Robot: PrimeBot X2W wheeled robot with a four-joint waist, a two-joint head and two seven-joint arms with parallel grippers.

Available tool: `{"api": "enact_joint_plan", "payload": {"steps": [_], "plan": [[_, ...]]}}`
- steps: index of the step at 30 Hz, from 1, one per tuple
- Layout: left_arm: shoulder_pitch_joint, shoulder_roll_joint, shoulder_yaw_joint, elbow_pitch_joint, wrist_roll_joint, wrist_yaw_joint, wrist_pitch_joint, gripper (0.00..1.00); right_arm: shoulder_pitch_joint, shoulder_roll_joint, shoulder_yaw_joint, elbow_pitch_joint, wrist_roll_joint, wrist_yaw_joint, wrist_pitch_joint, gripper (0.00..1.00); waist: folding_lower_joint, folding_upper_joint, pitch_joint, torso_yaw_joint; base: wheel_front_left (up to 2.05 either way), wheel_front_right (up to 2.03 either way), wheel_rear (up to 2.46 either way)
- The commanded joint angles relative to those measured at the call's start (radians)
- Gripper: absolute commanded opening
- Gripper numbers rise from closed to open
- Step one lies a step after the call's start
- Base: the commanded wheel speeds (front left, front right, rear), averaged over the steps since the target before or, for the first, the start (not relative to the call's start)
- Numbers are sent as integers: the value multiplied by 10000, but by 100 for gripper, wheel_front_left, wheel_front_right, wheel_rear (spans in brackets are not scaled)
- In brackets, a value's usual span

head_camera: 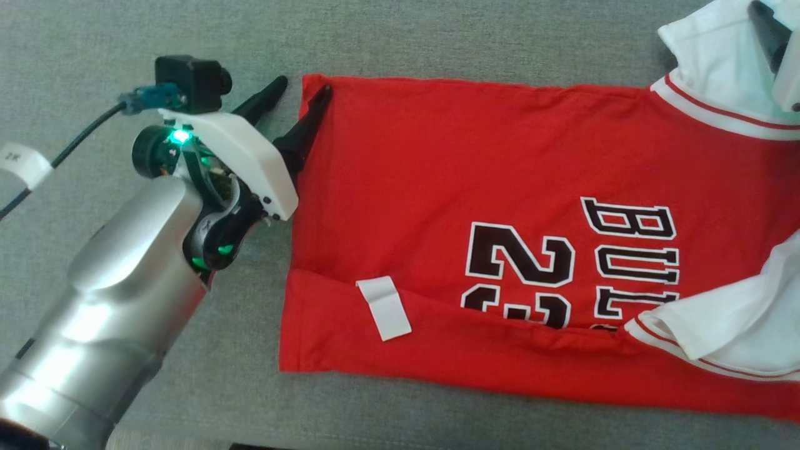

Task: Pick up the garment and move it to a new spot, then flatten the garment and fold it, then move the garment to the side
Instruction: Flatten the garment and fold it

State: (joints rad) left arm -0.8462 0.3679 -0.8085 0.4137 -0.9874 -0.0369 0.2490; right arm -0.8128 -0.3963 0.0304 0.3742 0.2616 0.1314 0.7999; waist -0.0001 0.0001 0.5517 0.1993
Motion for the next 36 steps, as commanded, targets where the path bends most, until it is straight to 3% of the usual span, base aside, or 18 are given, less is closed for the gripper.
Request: {"api": "enact_joint_plan", "payload": {"steps": [1,7,8,9,10,11,21,27,32,36], "plan": [[9,125,1,46,-98,-64,278,100,137,-82,228,-8,42,-7,120,100,1,-1,1,-12,0,0,0],[-64,-13,-192,-62,-294,-362,614,100,204,5,486,83,295,-7,270,100,1,-1,-15,-53,0,0,0],[-60,-19,-235,-82,-327,-409,680,95,232,28,511,97,362,-7,288,100,1,-1,-32,-55,0,0,0],[-64,-12,-269,-99,-341,-444,726,53,250,39,597,78,457,-7,304,90,1,-1,-41,-59,0,0,0],[-71,-3,-301,-116,-345,-473,759,7,260,54,661,56,585,-7,321,0,1,-1,-48,-68,0,0,0],[-73,1,-338,-138,-355,-511,789,0,259,69,706,21,723,-7,313,0,1,-1,-62,-76,0,0,0],[-79,257,223,-230,-540,-481,-7,0,-424,185,229,39,828,-7,-1726,0,1,-1,-572,-230,0,0,0],[283,722,835,-741,-801,-264,-617,0,-360,60,198,-60,1194,-7,-2222,0,1,-1,-1120,-397,0,0,0],[1025,1056,1095,-1517,-1019,-72,-991,0,563,-170,152,-868,1760,-7,-2507,0,1,-1,-1561,-590,0,0,0],[2132,1362,1212,-2527,-1257,108,-1366,0,2172,-162,144,-2046,2162,-7,-2494,0,1,-1,-1971,-904,0,0,0]]}}
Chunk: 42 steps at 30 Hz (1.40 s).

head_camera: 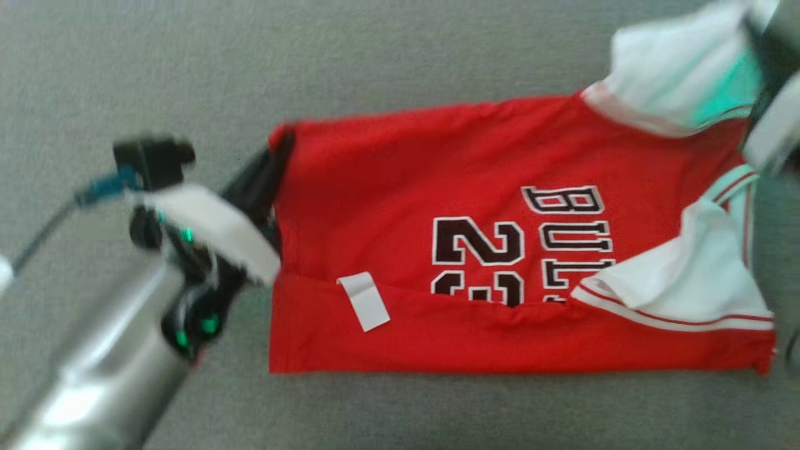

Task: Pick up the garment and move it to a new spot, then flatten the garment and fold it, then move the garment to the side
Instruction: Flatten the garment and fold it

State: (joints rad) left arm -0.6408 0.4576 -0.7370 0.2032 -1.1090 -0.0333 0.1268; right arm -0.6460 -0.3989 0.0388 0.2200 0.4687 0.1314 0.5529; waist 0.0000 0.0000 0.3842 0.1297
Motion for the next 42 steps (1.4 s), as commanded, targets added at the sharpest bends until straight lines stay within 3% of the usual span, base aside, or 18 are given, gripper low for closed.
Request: {"api": "enact_joint_plan", "payload": {"steps": [1,11,17,19,20,21,22,23,24,29,32,36,39,42], "plan": [[78,464,497,-422,-42,72,-145,0,504,-135,60,-505,91,-7,-24,0,0,0,-296,-208,0,0,0],[3976,1619,738,-3288,-601,1414,-1206,0,5305,584,-306,-3336,430,-7,473,0,0,0,-1016,-994,0,0,0],[4407,1757,783,-3320,-539,1712,-1417,0,5858,951,-219,-3408,336,-7,722,0,0,0,-991,-1060,0,0,0],[4400,1747,814,-3247,-519,1722,-1481,0,5944,975,-133,-3339,384,-7,909,32,0,0,-1020,-1050,0,0,0],[4392,1741,845,-3209,-484,1730,-1556,0,5986,951,-135,-3308,373,-7,1009,75,0,0,-1035,-1039,0,0,0],[4400,1713,904,-3164,-477,1767,-1655,6,6034,915,-183,-3248,340,-7,1153,100,0,0,-1056,-1021,0,0,0],[4422,1690,957,-3114,-463,1835,-1748,42,6069,885,-264,-3195,275,-7,1287,100,0,0,-1082,-1009,0,0,0],[4463,1718,940,-3068,-395,1883,-1784,89,6097,855,-336,-3160,233,-7,1440,100,0,0,-1108,-1005,0,0,0],[4535,1741,877,-3050,-345,1895,-1783,100,6103,846,-439,-3148,205,-7,1574,100,0,0,-1122,-1010,0,0,0],[4955,1774,910,-3008,397,2317,-2734,100,5623,1227,-1284,-2982,-63,-7,1965,100,0,0,-1129,-1055,0,0,0],[5048,1392,1147,-2956,995,2677,-3550,100,5280,1499,-1563,-2612,-490,-7,2361,100,0,0,-1091,-937,0,0,0],[5083,588,1715,-2863,2258,3030,-3868,100,4898,1700,-1621,-2000,-1078,-7,2805,100,0,0,-1012,-721,0,0,0],[5314,-267,2377,-3044,3522,2940,-3880,100,4700,1687,-1575,-1606,-1534,-7,3164,100,0,0,-920,-553,0,0,0],[5674,-972,2748,-3025,4580,2531,-3882,100,4692,1606,-1516,-1266,-1795,-7,3631,100,0,0,-903,-366,0,0,0]]}}
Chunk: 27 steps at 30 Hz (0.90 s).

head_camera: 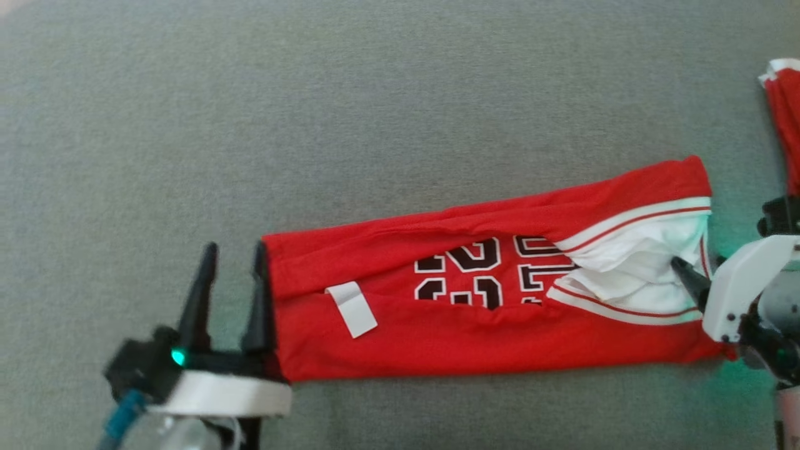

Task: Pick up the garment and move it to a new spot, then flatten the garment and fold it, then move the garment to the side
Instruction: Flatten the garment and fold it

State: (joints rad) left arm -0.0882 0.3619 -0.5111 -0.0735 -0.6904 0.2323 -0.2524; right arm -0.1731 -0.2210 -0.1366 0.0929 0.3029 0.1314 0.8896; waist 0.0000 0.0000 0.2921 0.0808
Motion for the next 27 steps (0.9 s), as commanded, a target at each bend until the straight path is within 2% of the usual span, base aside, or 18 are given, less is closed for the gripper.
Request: {"api": "enact_joint_plan", "payload": {"steps": [1,6,7,8,13,18,23,27], "plan": [[257,-219,588,-229,731,-276,-90,100,-13,-218,263,66,-197,-7,386,100,0,0,11,177,0,0,0],[719,-1045,1032,-123,1824,-947,-91,100,222,-170,420,189,142,-7,994,100,0,0,-57,345,0,0,0],[832,-1229,1148,-64,2036,-1117,-91,100,255,-140,436,144,311,-7,997,16,0,0,-82,372,0,0,0],[940,-1431,1295,-2,2208,-1267,-91,100,268,-82,395,124,500,-7,971,0,0,0,-118,395,0,0,0],[1438,-2312,2077,283,2878,-2014,-92,100,61,-206,-51,-115,930,-7,268,0,0,0,-403,335,0,0,0],[1836,-2786,2620,604,3356,-2626,-92,100,-64,-896,-965,-245,925,-7,-132,0,0,0,-889,242,0,0,0],[2178,-3017,2995,896,3582,-2978,-93,100,-66,-1433,-2005,-667,1056,-7,-122,0,0,0,-1383,263,0,0,0],[2424,-3087,3153,1163,3678,-3104,-93,100,143,-1558,-1912,-1686,1389,-7,325,0,0,0,-1685,321,0,0,0]]}}
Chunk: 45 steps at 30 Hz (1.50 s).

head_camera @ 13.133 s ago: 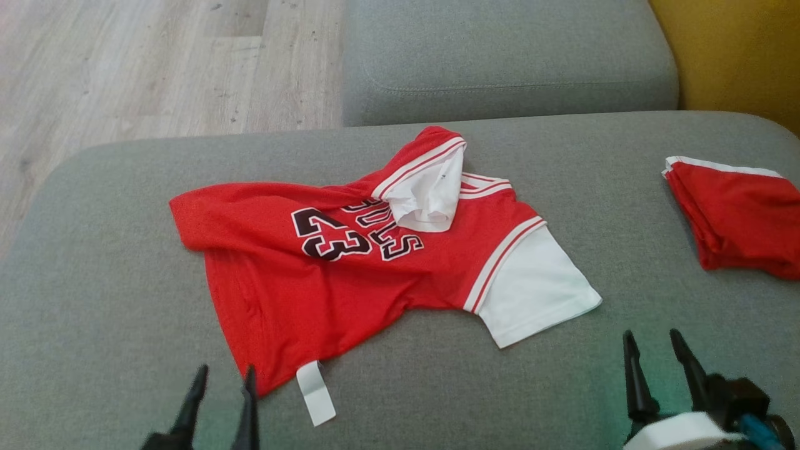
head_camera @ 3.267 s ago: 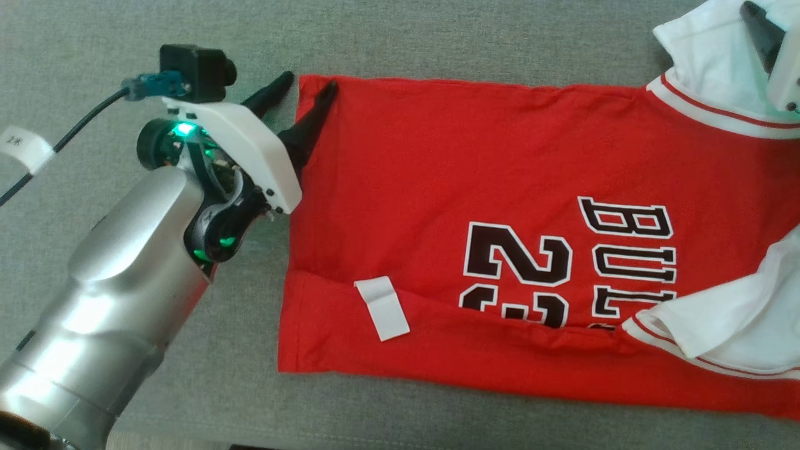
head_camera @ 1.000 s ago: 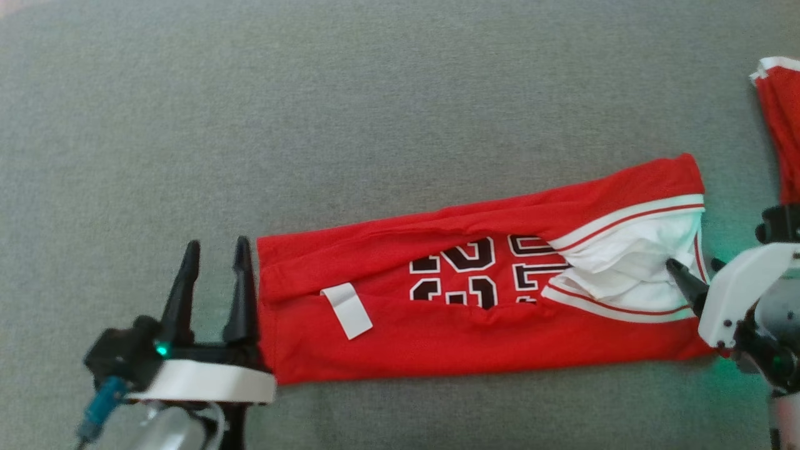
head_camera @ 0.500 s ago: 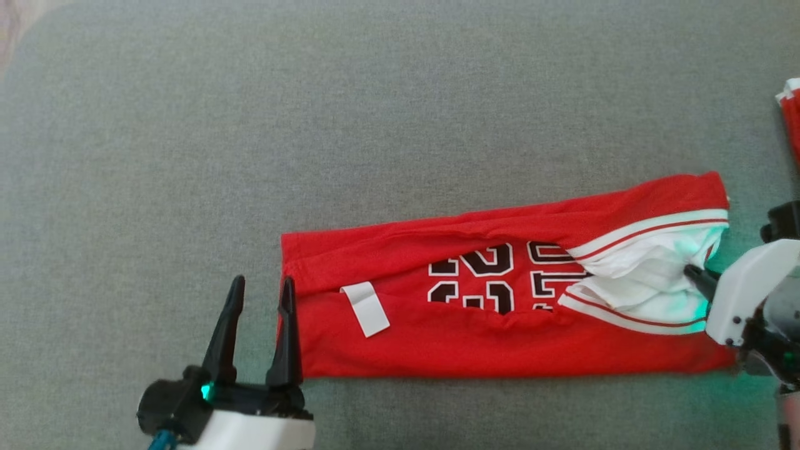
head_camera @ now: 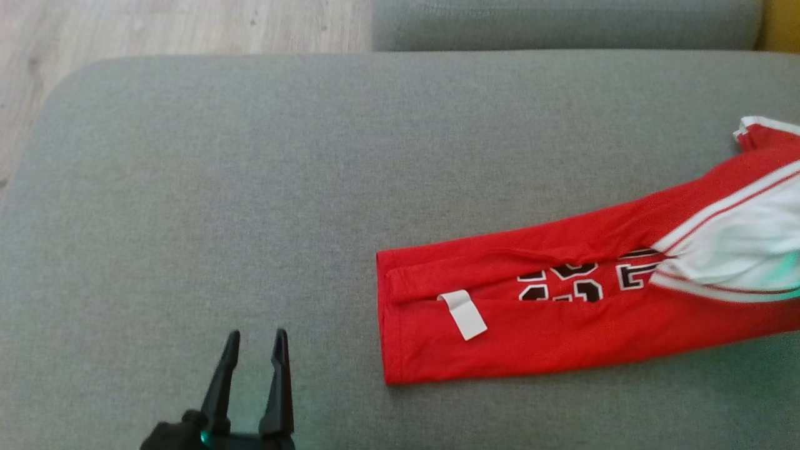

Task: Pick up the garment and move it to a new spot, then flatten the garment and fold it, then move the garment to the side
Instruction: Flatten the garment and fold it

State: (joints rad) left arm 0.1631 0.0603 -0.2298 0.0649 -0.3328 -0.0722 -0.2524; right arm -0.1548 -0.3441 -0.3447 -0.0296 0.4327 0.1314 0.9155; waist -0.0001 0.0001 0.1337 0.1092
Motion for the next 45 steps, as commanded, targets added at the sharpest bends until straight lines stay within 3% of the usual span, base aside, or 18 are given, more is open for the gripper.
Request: {"api": "enact_joint_plan", "payload": {"steps": [1,9,13,16,21,26,33,34,35,41,45], "plan": [[-39,-78,348,-149,129,-87,-93,100,50,-268,333,-800,195,-7,266,0,1,-1,-154,53,0,0,0],[-30,-97,226,276,206,-144,-93,100,487,1177,3168,-2895,584,-7,1464,0,1,-1,-243,137,0,0,0],[-201,-99,163,443,296,-144,-93,100,299,2327,4755,-2248,230,-7,977,0,1,-1,-190,197,0,0,0],[-384,-99,38,569,356,-180,-93,100,160,2798,5534,-1263,10,-7,278,0,1,-1,-158,371,0,0,0],[-550,-99,-75,665,401,-197,-93,100,-75,2928,6000,34,175,-7,-962,0,1,-1,-162,657,0,0,0],[-490,-100,-254,764,381,-171,-93,100,-562,2935,6539,1352,1043,-7,-2440,0,1,-1,-261,888,0,0,0],[-323,-100,-374,895,374,-117,-93,100,-1079,2937,7650,2305,1860,-7,-3270,0,1,-1,-431,912,0,0,0],[-298,-100,-376,922,370,-93,-93,100,-1136,2937,7933,2456,2112,-7,-3441,33,1,-1,-485,866,0,0,0],[-291,-100,-370,930,367,-84,-93,100,-1142,2937,8046,2516,2279,-7,-3539,100,1,-1,-495,841,0,0,0],[-234,-100,-215,972,381,-50,-93,100,-1163,2938,8777,2074,4210,-7,-4828,100,1,-1,-589,539,0,0,0],[-134,-100,-74,936,429,-37,-93,100,-990,2938,8558,1651,3906,-7,-5478,100,1,-1,-674,217,0,0,0]]}}
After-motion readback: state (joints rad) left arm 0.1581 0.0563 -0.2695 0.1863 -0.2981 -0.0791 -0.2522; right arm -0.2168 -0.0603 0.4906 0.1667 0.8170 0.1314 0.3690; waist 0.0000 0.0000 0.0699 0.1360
